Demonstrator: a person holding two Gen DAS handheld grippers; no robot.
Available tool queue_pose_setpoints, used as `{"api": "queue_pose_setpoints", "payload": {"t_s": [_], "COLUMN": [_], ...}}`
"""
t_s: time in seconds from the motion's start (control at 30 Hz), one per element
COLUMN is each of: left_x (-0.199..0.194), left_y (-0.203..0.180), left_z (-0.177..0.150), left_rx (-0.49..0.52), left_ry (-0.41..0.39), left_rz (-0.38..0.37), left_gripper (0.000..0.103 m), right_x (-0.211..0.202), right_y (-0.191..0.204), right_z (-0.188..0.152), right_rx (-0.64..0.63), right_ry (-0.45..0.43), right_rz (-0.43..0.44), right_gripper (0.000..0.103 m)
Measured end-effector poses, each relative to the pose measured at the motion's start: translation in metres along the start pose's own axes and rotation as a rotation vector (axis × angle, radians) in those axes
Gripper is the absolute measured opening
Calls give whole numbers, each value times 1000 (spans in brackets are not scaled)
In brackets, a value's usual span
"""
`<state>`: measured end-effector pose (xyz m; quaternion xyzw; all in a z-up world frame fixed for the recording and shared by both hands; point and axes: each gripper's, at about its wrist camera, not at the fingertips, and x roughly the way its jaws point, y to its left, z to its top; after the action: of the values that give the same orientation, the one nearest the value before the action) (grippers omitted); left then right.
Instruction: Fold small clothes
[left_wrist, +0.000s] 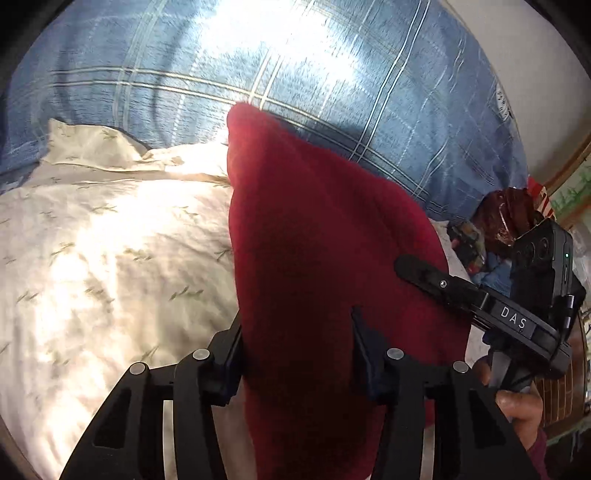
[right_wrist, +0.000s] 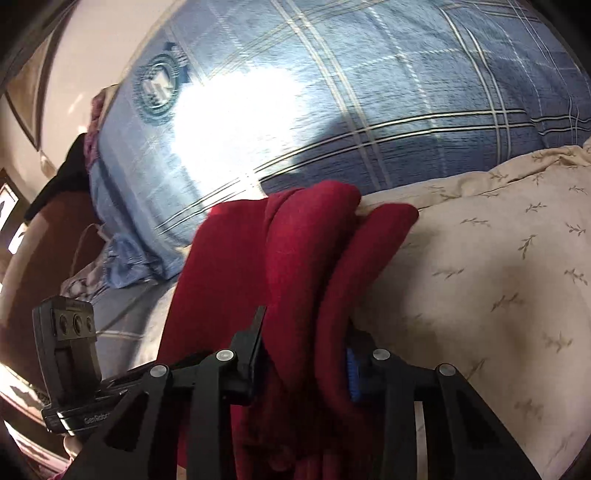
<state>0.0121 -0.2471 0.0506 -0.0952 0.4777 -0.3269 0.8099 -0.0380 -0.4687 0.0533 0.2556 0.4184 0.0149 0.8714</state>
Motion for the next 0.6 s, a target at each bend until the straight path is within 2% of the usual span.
{"api": "queue_pose_setpoints", "payload": {"t_s": [0.13, 0.17, 0.23, 0.27, 0.33, 0.4, 0.47, 0.53, 0.6], "left_x": [-48, -57, -67, -66, -66, -75, -86, -92, -91], "left_y": [7, 12, 21, 25, 30, 30, 25, 20, 13], "left_z": [-27, -35, -53, -63, -74, -78, -77, -78, -85], "left_rx": [-6, -19, -30, -15, -1, -9, 9, 20, 28], "left_ry": [24, 27, 34, 40, 34, -2, -55, -91, -92], "left_rz": [30, 40, 88, 134, 201, 205, 258, 281, 287], "left_gripper": [48, 49, 52, 54, 59, 60, 61, 65, 66], "right_x": [-8, -9, -3, 1, -5, -23, -36, -37, -26], "right_y": [31, 35, 43, 44, 42, 43, 51, 61, 67], "right_z": [-28, -34, -51, -60, -64, -60, -55, -50, -46], "right_rx": [-17, -20, -47, -63, -50, -10, -19, -54, -71], "right_ry": [80, 91, 119, 135, 122, 70, 27, 14, 16], "right_rz": [49, 61, 27, -26, -32, -24, -24, -34, -41], "right_gripper": [36, 40, 49, 51, 52, 53, 57, 57, 57]}}
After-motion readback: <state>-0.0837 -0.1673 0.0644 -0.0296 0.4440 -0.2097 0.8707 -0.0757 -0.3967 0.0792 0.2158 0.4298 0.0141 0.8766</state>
